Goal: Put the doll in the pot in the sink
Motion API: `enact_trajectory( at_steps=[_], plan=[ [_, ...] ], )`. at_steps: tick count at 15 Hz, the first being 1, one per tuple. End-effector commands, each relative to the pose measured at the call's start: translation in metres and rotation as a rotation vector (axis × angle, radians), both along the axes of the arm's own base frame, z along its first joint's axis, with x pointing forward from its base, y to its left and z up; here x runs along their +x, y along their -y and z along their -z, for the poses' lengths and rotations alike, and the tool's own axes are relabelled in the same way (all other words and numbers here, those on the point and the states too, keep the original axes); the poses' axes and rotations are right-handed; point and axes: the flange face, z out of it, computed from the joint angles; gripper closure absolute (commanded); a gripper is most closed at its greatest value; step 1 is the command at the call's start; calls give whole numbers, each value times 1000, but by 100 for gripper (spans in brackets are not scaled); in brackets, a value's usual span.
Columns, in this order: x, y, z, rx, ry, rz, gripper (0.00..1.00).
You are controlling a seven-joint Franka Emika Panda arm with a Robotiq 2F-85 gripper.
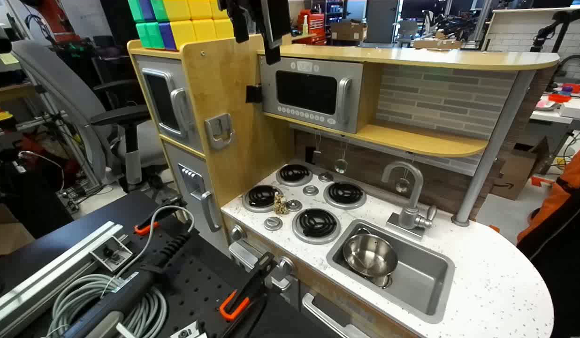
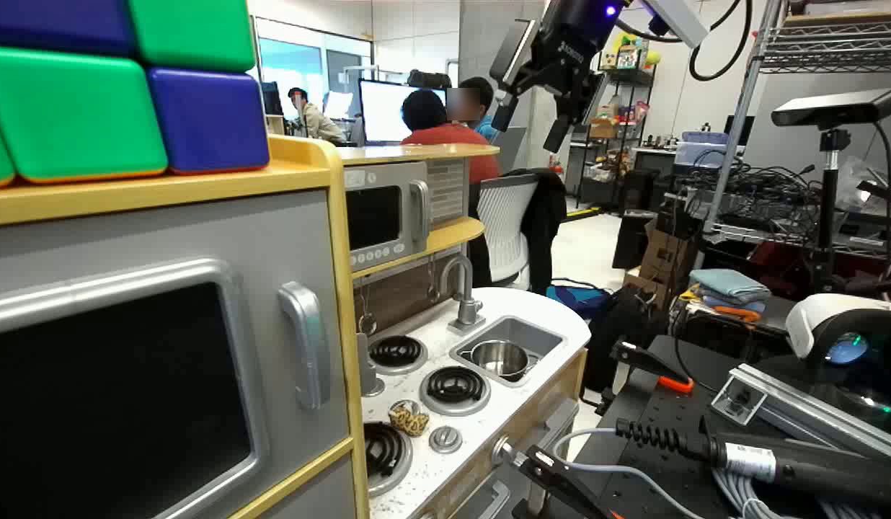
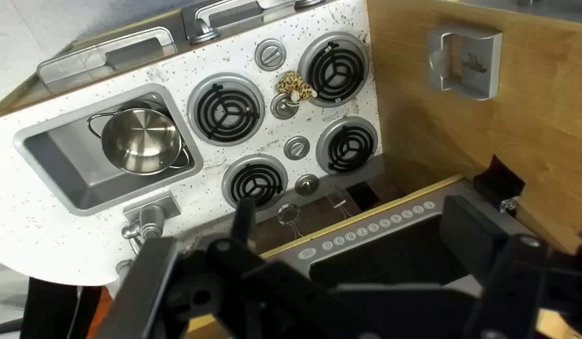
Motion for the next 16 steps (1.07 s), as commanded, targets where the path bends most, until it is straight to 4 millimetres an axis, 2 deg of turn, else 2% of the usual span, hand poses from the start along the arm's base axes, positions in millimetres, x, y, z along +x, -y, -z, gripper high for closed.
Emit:
enact_trajectory(
  at_steps=[1, 2, 4, 8, 14, 16],
  plan=[
    [0, 0, -1, 0, 0, 0, 0],
    [10, -1, 7, -5, -8, 20, 0],
    [33, -3, 41, -25, -64, 72, 0],
    [70, -5, 118, -76, -175, 165, 0],
    [125, -15, 241, -227, -351, 192, 0],
    [146, -22, 274, -237, -386, 201, 0]
  ],
)
